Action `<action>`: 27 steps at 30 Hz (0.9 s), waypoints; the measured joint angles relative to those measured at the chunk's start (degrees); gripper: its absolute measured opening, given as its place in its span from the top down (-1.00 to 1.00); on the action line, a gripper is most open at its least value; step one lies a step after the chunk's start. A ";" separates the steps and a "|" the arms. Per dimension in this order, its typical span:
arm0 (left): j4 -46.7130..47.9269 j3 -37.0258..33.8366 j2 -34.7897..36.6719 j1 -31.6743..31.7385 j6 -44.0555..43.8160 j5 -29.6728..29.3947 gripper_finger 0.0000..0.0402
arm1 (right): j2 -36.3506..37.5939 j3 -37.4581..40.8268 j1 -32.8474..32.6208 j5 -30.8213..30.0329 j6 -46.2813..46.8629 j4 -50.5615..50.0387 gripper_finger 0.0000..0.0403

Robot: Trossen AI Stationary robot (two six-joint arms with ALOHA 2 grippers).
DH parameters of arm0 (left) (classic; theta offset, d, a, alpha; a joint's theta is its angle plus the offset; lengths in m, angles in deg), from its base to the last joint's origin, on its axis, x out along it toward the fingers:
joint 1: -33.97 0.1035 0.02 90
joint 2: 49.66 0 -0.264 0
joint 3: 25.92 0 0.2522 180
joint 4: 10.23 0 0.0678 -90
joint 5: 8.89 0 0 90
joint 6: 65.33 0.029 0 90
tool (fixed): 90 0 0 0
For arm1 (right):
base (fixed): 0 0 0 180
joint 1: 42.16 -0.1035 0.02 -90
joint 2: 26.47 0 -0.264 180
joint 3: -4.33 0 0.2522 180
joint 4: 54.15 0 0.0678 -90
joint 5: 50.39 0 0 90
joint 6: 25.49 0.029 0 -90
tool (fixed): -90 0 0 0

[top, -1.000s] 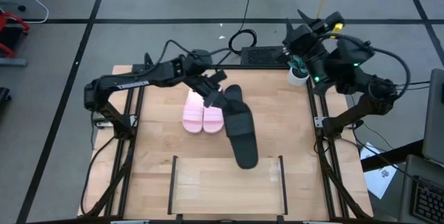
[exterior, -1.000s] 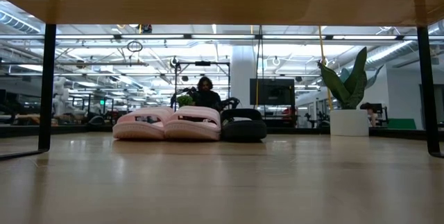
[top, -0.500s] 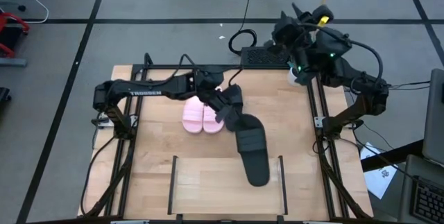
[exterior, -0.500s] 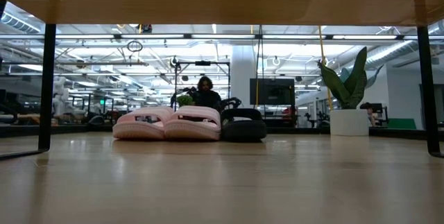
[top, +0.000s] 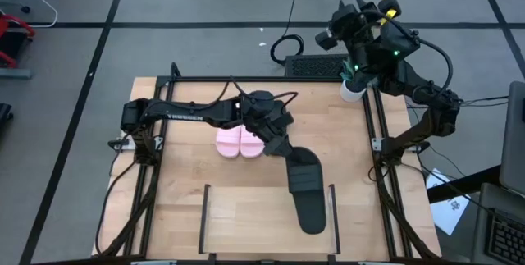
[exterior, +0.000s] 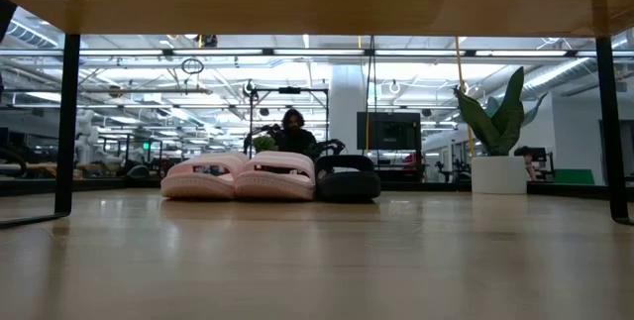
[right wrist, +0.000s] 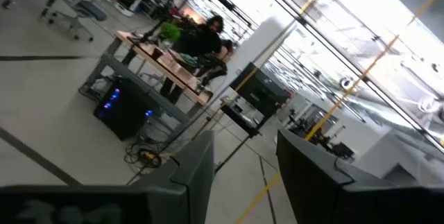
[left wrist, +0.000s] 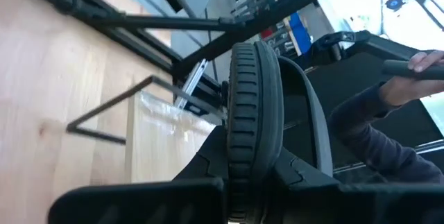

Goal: Pick and place slides into the shelf
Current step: Put the right black slipper on the shelf

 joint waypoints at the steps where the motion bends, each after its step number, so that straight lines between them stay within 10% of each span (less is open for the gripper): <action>1: -0.22 0.00 -0.15 -0.24 -0.48 -0.02 0.88 | 0.00 0.00 0.63 -0.01 -0.01 0.47 0.28; 27: -5.47 0.00 -7.57 -4.79 -7.00 -2.95 0.88 | -2.86 -0.04 7.55 0.17 1.40 2.03 0.28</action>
